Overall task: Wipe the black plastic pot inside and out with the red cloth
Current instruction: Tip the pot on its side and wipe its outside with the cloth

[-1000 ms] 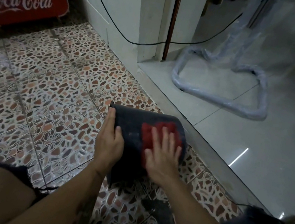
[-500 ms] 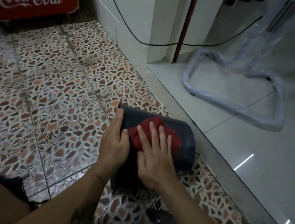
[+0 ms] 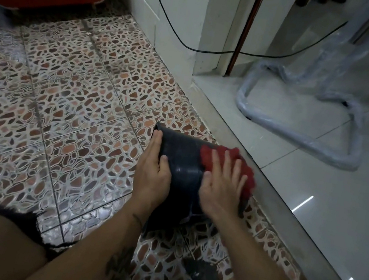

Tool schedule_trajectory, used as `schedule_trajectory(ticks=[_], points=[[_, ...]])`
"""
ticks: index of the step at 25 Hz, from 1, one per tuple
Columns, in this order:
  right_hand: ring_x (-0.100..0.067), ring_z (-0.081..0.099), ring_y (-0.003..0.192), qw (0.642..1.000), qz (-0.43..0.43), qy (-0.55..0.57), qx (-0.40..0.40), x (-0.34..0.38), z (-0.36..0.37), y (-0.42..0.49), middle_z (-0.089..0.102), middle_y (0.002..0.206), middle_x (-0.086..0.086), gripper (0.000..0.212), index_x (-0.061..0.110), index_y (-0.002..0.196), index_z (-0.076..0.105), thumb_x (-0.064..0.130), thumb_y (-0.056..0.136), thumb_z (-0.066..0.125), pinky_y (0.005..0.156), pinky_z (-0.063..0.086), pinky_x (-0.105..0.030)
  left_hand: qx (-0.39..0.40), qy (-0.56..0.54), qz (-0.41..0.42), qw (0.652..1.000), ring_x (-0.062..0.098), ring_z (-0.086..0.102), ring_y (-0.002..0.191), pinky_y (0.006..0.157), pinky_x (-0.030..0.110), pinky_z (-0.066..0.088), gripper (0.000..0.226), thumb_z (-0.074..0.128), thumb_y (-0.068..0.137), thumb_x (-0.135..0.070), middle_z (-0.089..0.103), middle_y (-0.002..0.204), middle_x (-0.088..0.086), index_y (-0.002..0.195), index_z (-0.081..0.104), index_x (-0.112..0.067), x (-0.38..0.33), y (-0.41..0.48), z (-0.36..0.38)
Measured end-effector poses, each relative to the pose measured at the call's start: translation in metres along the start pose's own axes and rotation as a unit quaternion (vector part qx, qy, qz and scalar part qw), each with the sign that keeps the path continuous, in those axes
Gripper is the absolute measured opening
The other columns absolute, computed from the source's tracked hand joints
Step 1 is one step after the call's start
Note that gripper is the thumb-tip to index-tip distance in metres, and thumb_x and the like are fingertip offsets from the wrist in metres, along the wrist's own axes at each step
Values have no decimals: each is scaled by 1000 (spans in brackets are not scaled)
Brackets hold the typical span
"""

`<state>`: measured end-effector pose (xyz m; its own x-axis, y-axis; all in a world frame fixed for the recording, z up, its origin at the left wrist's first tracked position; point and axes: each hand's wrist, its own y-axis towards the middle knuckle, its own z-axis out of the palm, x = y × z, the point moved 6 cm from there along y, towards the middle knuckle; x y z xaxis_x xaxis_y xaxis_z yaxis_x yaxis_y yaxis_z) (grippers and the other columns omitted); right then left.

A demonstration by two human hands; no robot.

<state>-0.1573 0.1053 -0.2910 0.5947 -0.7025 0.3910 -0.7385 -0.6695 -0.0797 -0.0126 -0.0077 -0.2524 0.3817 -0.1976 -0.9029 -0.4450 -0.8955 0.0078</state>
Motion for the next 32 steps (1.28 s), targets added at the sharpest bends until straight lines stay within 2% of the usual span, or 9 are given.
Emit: schedule_trajectory(ticks=[5,8,14,17,21,25,27,30,32], points=[[-21,12,153,986,-151,71,24,62,6,6,28,165,-1,65,34,155,32,43,91,23,123,-7,-47,12,-20,5,1000,8,24,147,120,36,20,59,41,99,-9,26,162,-5,155,28,-22,2,-3,-2],[-22,19,151,998,-67,17,11,17,-5,48,32,163,-1,64,33,154,33,44,93,20,123,1,-52,0,-65,-31,997,8,26,145,121,36,22,59,43,99,-10,29,160,-8,154,32,-26,3,0,0],[-24,-5,155,991,126,36,19,-67,-8,17,2,171,-1,62,40,160,7,45,99,16,122,-5,-58,6,-170,-118,978,14,43,131,108,34,39,60,42,97,-14,39,154,-9,151,35,-41,2,18,12],[-24,-14,154,999,3,49,1,-9,-3,-23,-6,170,1,67,39,160,1,45,95,15,123,-11,-50,-1,-178,-168,970,14,59,108,82,27,50,65,43,91,-15,51,142,-9,149,36,-44,5,27,16],[-17,-12,154,983,-165,73,39,46,3,-55,-3,171,8,68,42,160,5,42,96,27,122,-10,-45,11,-121,-200,972,26,57,119,102,46,47,75,39,80,-12,46,151,-1,152,35,-34,1,47,13],[-20,-11,155,996,-49,32,65,-6,-7,-23,-9,170,7,65,47,158,-3,44,103,30,123,-1,-53,32,29,-46,998,10,42,132,114,46,33,52,44,95,-20,42,152,-1,146,39,-32,-20,36,4],[-24,-9,155,996,18,18,85,-33,-13,-7,-10,171,4,63,45,159,-4,43,105,29,123,1,-56,33,122,49,991,0,26,133,110,32,28,61,41,100,-26,21,163,-7,156,16,-33,-18,-6,4],[-29,-6,155,993,62,7,97,-48,-21,7,-8,171,0,65,39,161,-3,37,106,32,123,2,-55,17,202,103,974,13,44,130,85,22,37,62,33,104,-28,8,167,-7,158,2,-27,-10,-46,3],[-29,-7,155,992,68,41,102,-37,-23,8,-8,171,-1,66,34,162,1,30,105,34,124,3,-52,16,199,83,976,16,48,126,85,20,33,59,32,105,-26,14,166,-4,158,6,-24,-15,-39,3]])
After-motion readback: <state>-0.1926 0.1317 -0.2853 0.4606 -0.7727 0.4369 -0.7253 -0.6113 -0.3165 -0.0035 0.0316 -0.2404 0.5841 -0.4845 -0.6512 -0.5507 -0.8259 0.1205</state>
